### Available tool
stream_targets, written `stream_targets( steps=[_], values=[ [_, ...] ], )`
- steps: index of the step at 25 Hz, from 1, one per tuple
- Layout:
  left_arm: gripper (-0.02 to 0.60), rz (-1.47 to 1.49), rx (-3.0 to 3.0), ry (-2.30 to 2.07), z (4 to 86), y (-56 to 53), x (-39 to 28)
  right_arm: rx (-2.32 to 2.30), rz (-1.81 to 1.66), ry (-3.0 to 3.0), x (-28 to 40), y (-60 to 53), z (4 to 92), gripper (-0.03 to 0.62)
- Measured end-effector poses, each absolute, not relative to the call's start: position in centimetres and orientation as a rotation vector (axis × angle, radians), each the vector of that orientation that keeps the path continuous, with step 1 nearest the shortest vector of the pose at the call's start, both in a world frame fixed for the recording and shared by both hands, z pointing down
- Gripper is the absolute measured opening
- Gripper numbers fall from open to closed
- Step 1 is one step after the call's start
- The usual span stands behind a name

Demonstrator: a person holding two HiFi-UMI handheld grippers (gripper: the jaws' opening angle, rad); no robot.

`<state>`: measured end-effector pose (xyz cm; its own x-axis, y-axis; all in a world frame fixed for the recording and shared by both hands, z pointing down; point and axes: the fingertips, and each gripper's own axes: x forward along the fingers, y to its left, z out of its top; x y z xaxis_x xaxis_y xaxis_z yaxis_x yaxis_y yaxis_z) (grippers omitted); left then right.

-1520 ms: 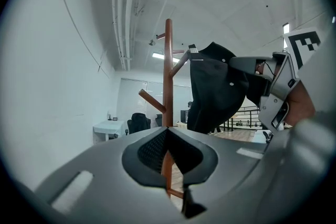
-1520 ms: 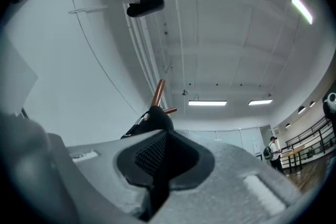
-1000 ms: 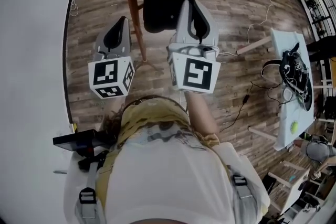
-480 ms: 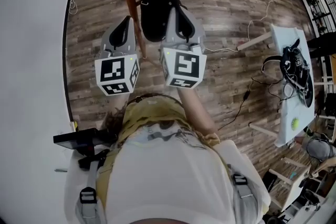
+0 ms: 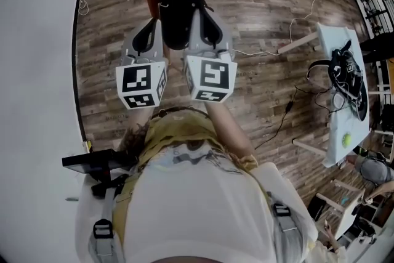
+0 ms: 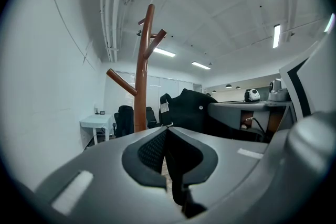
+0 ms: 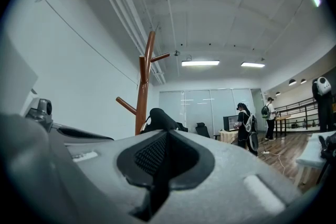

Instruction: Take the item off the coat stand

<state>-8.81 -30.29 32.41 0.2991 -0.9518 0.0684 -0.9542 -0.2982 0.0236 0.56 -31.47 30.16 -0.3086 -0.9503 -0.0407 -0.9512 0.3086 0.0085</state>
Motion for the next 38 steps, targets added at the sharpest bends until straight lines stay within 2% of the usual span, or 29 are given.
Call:
stream_targets(
  steps=[38],
  values=[
    [0.002, 0.067, 2.483, -1.818, 32.77, -29.98, -9.11, -1.815, 0.079, 2.534, 0.45, -31.0, 30.48, 0.002]
  ],
)
